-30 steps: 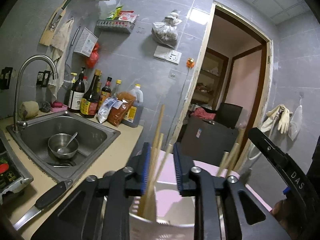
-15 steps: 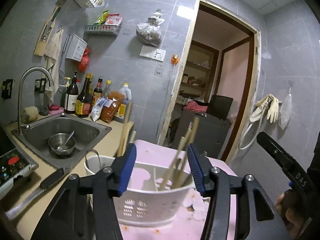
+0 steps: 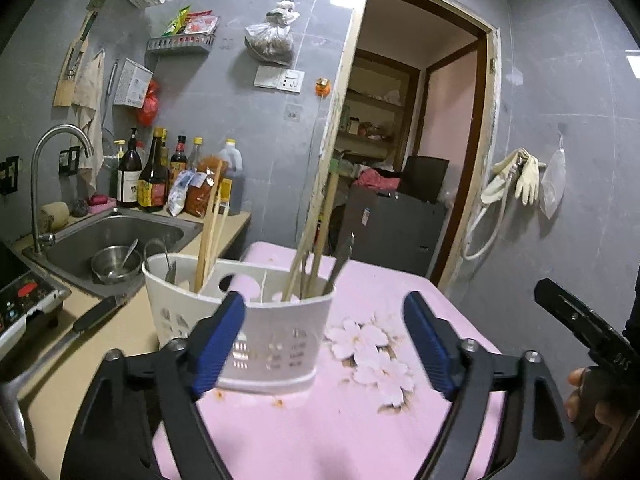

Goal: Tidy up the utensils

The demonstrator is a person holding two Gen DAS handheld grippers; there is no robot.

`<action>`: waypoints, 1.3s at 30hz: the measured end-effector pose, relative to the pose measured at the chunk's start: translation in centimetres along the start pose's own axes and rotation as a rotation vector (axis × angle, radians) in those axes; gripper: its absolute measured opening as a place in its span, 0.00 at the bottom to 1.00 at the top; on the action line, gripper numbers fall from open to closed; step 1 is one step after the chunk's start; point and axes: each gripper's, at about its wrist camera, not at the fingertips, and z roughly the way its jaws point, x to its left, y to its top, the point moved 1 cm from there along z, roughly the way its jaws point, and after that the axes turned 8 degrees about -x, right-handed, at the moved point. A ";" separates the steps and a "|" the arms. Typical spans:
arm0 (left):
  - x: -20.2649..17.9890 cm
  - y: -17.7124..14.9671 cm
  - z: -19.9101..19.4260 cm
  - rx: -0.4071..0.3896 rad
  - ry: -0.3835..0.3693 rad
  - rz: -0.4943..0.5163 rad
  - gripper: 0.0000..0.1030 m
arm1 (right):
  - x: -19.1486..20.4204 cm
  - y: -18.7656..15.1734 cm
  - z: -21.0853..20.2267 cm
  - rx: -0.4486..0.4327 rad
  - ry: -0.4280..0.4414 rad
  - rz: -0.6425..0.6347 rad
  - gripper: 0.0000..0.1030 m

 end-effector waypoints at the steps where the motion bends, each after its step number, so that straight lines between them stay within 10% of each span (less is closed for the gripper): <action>1: -0.1 -0.3 -0.3 0.004 -0.004 -0.001 0.80 | -0.2 -0.3 -0.5 0.007 -0.008 0.000 0.97; 14: -2.1 -3.5 -4.3 -0.006 0.019 0.035 0.94 | -0.1 -3.9 -4.3 0.089 -0.079 -0.058 1.00; 39: -2.9 -8.0 -8.7 -0.115 0.135 0.091 0.94 | 0.6 -7.1 -10.1 -0.030 -0.258 -0.130 1.00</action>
